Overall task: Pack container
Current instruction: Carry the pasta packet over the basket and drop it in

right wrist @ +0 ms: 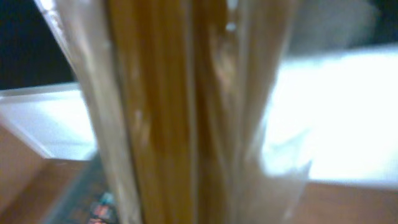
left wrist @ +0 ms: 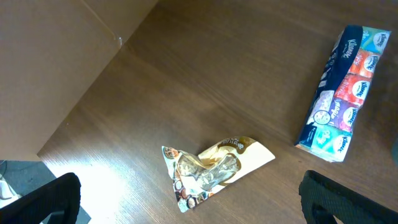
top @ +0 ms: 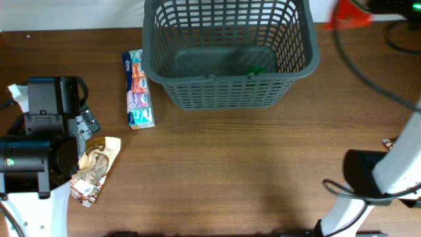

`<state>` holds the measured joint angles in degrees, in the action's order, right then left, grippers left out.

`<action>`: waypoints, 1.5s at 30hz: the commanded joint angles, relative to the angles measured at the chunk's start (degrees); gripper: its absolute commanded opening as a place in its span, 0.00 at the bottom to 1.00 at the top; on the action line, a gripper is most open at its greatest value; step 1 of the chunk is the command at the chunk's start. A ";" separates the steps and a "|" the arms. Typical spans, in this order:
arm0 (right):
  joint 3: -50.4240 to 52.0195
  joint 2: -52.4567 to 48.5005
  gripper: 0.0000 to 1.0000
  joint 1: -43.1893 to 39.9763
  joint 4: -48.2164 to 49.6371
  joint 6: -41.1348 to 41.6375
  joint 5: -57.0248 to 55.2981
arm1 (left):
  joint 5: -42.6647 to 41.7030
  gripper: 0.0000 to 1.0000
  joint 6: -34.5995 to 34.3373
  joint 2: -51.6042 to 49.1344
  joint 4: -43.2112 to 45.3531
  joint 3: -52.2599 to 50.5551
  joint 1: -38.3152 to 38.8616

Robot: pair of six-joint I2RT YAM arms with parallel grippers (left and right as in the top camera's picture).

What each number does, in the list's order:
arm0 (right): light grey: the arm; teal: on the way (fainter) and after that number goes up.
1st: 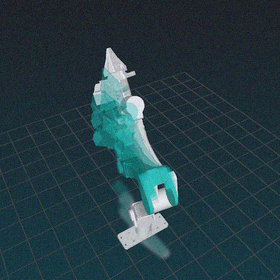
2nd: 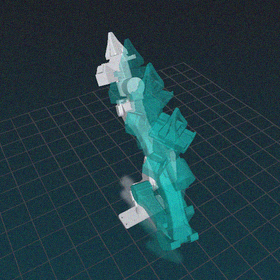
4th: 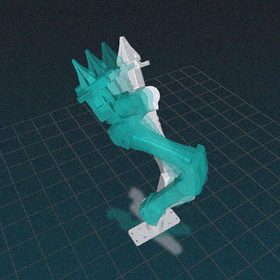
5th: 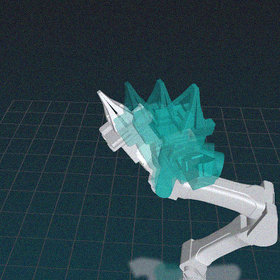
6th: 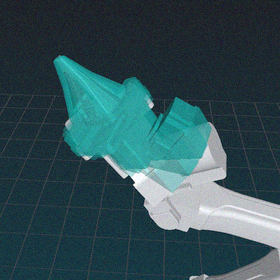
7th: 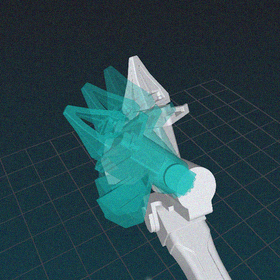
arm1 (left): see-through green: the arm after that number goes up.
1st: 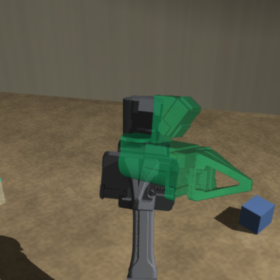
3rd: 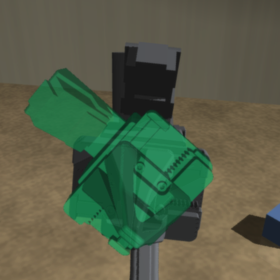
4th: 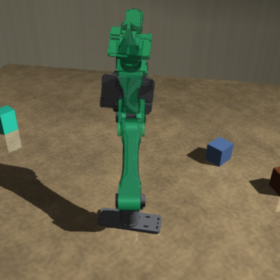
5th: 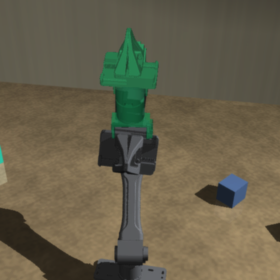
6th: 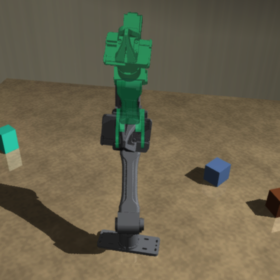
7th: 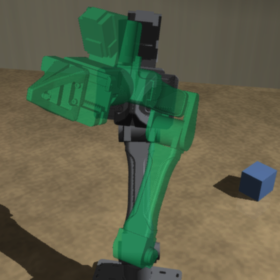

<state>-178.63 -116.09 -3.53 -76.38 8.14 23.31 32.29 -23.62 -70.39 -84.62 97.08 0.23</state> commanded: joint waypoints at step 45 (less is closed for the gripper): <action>42.29 -15.61 0.07 19.96 12.33 -9.62 -29.99 | -0.17 0.99 -0.13 0.24 0.09 0.52 -0.28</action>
<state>-137.60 -133.32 17.28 -64.25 -2.42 -5.15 32.29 -23.62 -70.39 -84.60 97.08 0.23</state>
